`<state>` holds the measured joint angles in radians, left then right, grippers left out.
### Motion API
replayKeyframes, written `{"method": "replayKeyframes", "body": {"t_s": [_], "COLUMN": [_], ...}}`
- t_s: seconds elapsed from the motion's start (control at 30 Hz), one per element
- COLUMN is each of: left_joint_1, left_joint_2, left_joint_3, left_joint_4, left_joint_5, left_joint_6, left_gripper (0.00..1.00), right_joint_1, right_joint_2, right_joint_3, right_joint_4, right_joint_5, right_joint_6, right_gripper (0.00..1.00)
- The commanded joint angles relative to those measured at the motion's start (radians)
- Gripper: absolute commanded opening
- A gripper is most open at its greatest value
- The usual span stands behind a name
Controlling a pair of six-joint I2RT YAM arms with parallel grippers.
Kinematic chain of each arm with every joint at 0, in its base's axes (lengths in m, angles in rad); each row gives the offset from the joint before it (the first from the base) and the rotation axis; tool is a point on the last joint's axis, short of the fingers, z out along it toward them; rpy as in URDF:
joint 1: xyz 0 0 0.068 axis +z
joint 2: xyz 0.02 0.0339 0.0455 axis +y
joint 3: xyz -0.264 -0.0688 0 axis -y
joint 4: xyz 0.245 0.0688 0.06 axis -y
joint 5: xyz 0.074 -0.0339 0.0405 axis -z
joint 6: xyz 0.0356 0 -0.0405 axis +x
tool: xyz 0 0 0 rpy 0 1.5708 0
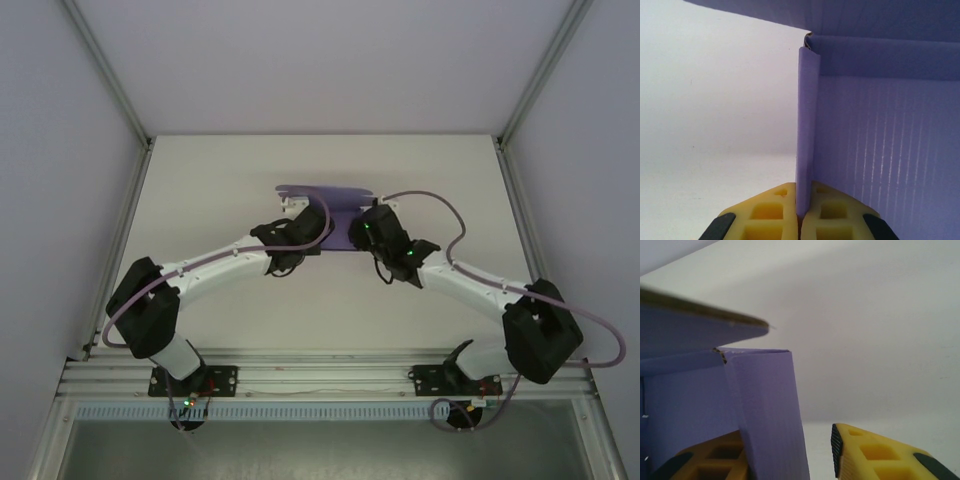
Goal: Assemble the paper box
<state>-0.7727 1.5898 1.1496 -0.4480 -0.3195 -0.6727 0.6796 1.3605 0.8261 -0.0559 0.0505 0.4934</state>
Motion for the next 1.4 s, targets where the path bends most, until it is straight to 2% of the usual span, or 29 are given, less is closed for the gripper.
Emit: {"method": "replayKeyframes", "body": {"t_s": [0.0, 0.1, 0.17, 0.33, 0.5, 0.63, 0.77, 0.93, 0.97, 1.0, 1.03, 1.07, 1.23, 1.37], "left_joint_1": [-0.011, -0.011, -0.012, -0.011, -0.019, -0.026, -0.035, -0.038, -0.038, -0.037, -0.038, -0.038, -0.038, -0.037], "left_joint_2": [-0.032, -0.027, -0.025, -0.031, -0.014, 0.009, 0.027, 0.061, 0.065, 0.068, 0.07, 0.068, 0.058, 0.053], "left_joint_3": [0.07, 0.074, 0.078, 0.075, 0.089, 0.114, 0.128, 0.158, 0.162, 0.163, 0.162, 0.158, 0.141, 0.133], "left_joint_4": [0.088, 0.092, 0.089, 0.088, 0.08, 0.052, 0.066, 0.047, 0.039, 0.036, 0.034, 0.033, 0.043, 0.054], "left_joint_5": [-0.021, -0.014, -0.011, -0.006, -0.001, -0.018, -0.005, -0.002, -0.005, -0.01, -0.011, -0.013, -0.004, 0.007], "left_joint_6": [0.004, 0.009, 0.009, 0.013, 0.019, 0.015, 0.013, 0.015, 0.016, 0.015, 0.014, 0.012, 0.012, 0.018], "left_gripper": [0.0, 0.0, 0.0, 0.0, 0.0, 0.0, 0.0, 0.0, 0.0, 0.0, 0.0, 0.0, 0.0, 0.0], "right_joint_1": [0.015, 0.011, 0.009, 0.008, 0.008, 0.009, 0.011, 0.01, 0.011, 0.011, 0.011, 0.009, -0.016, -0.057], "right_joint_2": [-0.015, -0.022, -0.03, -0.047, -0.013, 0.012, 0.036, 0.041, 0.029, 0.017, 0.001, -0.02, -0.139, -0.204], "right_joint_3": [-0.043, -0.056, -0.065, -0.064, -0.011, 0.01, 0.012, 0.001, -0.004, -0.01, -0.019, -0.031, -0.096, -0.15], "right_joint_4": [-0.037, -0.017, -0.001, -0.041, -0.116, -0.117, -0.079, -0.018, -0.009, -0.006, 0.001, 0.008, 0.033, 0.114], "right_joint_5": [-0.13, -0.176, -0.167, 0.046, 0.204, 0.285, 0.3, 0.251, 0.245, 0.245, 0.246, 0.247, 0.2, 0.025], "right_joint_6": [-0.013, -0.007, 0.004, 0.004, -0.018, -0.022, -0.006, -0.018, -0.019, -0.017, -0.014, -0.01, 0.031, 0.046], "right_gripper": [0.38, 0.41, 0.4, 0.21, 0.2, 0.01, 0.0, 0.0, 0.03, 0.13, 0.29, 0.37, 0.53, 0.62]}}
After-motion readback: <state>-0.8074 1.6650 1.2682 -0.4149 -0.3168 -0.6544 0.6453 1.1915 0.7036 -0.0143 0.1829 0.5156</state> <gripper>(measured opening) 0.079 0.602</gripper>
